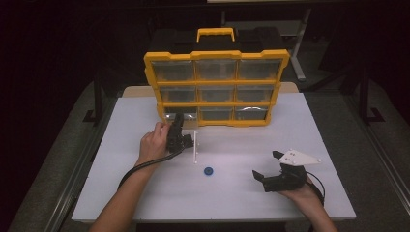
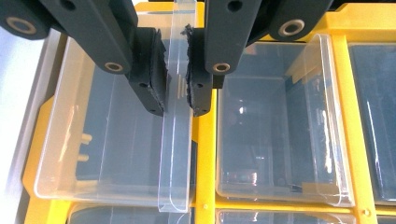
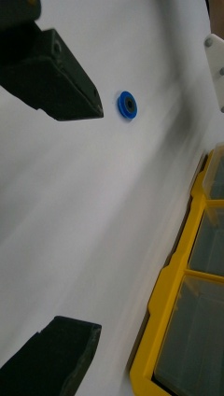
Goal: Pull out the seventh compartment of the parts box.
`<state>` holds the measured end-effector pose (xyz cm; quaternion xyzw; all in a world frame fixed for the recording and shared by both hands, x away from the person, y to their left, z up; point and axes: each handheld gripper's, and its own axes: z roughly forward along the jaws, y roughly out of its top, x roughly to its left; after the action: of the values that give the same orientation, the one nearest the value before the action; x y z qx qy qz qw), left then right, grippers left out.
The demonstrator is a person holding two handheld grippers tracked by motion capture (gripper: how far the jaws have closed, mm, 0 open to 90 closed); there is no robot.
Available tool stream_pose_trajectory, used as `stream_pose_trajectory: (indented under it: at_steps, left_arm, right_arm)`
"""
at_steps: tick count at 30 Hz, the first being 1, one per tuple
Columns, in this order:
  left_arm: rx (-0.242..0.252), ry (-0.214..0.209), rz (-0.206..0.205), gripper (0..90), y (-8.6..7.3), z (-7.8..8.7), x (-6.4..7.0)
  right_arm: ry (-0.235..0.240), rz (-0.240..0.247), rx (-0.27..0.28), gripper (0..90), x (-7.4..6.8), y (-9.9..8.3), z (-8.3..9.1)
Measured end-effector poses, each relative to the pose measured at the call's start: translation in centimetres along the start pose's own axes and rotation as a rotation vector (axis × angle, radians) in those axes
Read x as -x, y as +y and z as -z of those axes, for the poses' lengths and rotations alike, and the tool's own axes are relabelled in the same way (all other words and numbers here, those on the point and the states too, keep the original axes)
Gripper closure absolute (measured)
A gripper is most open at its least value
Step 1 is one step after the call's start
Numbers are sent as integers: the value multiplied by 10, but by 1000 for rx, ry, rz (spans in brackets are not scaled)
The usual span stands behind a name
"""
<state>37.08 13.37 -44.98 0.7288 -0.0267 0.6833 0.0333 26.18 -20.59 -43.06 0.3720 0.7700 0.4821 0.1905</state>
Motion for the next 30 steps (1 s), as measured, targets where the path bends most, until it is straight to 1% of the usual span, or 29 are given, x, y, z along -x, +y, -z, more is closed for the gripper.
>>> stream_pose_trajectory:
  at_steps: [2, 5, 12, 13, 16, 20, 21, 22, 24, 27, 30]
  left_arm:
    - [-1, -2, 4, 782, 0, 1, 0]
    - [-8, -2, -4, 782, 1, 2, 0]
    - [-2, -1, 4, 781, 0, 6, 1]
    - [-3, -2, 0, 781, 0, 6, 0]
    - [1, 0, 9, 781, 1, 8, 1]
    - [-4, -2, 4, 781, 1, 10, 1]
    - [-2, -2, 8, 781, 1, 10, 1]
    - [-4, -3, 3, 781, 1, 11, 1]
    - [1, -2, 9, 781, 1, 12, 1]
    - [-2, -5, 3, 781, 1, 14, 0]
    - [4, -5, 11, 781, 1, 14, 1]
  right_arm:
    - [-2, -2, 1, 0, 0, 0, 0]
    - [-2, -1, 0, 0, 0, 0, 0]
    - [-5, -3, 3, 0, 1, 0, 1]
    - [-6, -2, 3, 0, 1, 0, 1]
    - [-5, -3, 3, 0, 1, 0, 2]
    - [-7, -4, 3, 0, 1, 0, 2]
    - [-7, -4, 4, 0, 1, 0, 2]
    - [-8, -5, 4, 0, 1, 0, 2]
    - [-8, -3, 5, 0, 1, 0, 2]
    - [-8, -5, 7, 0, 1, 0, 2]
    - [-8, -5, 7, 0, 1, 0, 2]
